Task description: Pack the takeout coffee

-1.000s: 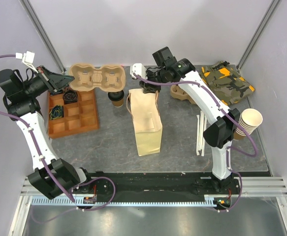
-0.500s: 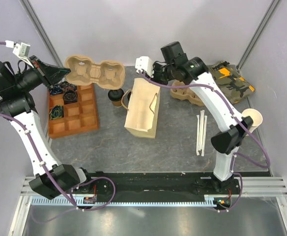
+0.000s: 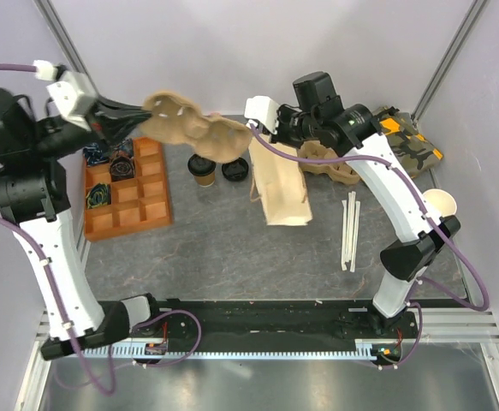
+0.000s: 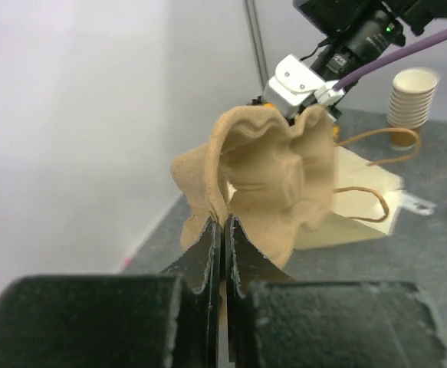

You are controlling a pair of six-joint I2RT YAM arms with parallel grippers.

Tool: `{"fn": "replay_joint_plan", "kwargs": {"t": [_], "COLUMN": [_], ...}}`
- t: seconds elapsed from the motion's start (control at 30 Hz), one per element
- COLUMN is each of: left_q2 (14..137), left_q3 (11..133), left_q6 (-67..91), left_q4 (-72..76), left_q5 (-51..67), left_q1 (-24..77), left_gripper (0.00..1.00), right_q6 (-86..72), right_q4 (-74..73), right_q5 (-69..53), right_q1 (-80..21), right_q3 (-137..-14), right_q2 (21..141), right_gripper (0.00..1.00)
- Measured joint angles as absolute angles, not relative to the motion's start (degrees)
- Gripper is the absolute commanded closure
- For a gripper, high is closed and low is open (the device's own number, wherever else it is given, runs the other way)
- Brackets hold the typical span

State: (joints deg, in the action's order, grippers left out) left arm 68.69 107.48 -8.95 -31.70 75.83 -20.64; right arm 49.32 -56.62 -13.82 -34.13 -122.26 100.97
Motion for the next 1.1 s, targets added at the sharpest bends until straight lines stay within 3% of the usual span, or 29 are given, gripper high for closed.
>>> {"fn": "replay_joint_plan", "kwargs": {"t": [0.1,0.17,0.57,0.8,1.1], "left_q2": [70.96,71.22,63.26,61.14,64.84], "left_q3": [113.78,114.15,105.03,105.82,107.7], "left_q6": [-20.14,-24.4,-39.24,-40.8,-40.82], "left_q4": [-41.69,-46.26,-54.98,-54.98,-53.84], "left_q5": [66.11,62.87,57.67,55.9,48.42], "left_q1": [-6.07,-1.8,2.83,5.76,19.0], "left_gripper": [0.98,0.98,0.98,0.98,0.98], "right_q6": [49.21,48.95,43.81,40.05,35.2], "right_q4": [-56.6,-56.6,-56.36,-56.25,-56.69], "right_q5": [-13.76,-13.34,-13.54,-14.74,-14.7], "right_q1": [-34.13,-34.13,-34.15,-34.17,-34.35], "right_q3": [-122.28,-122.28,-122.28,-122.52,-124.6], "right_q2": [101.78,102.17,103.15,103.28,104.42], "right_gripper": [1.0,1.0,1.0,1.0,1.0]}}
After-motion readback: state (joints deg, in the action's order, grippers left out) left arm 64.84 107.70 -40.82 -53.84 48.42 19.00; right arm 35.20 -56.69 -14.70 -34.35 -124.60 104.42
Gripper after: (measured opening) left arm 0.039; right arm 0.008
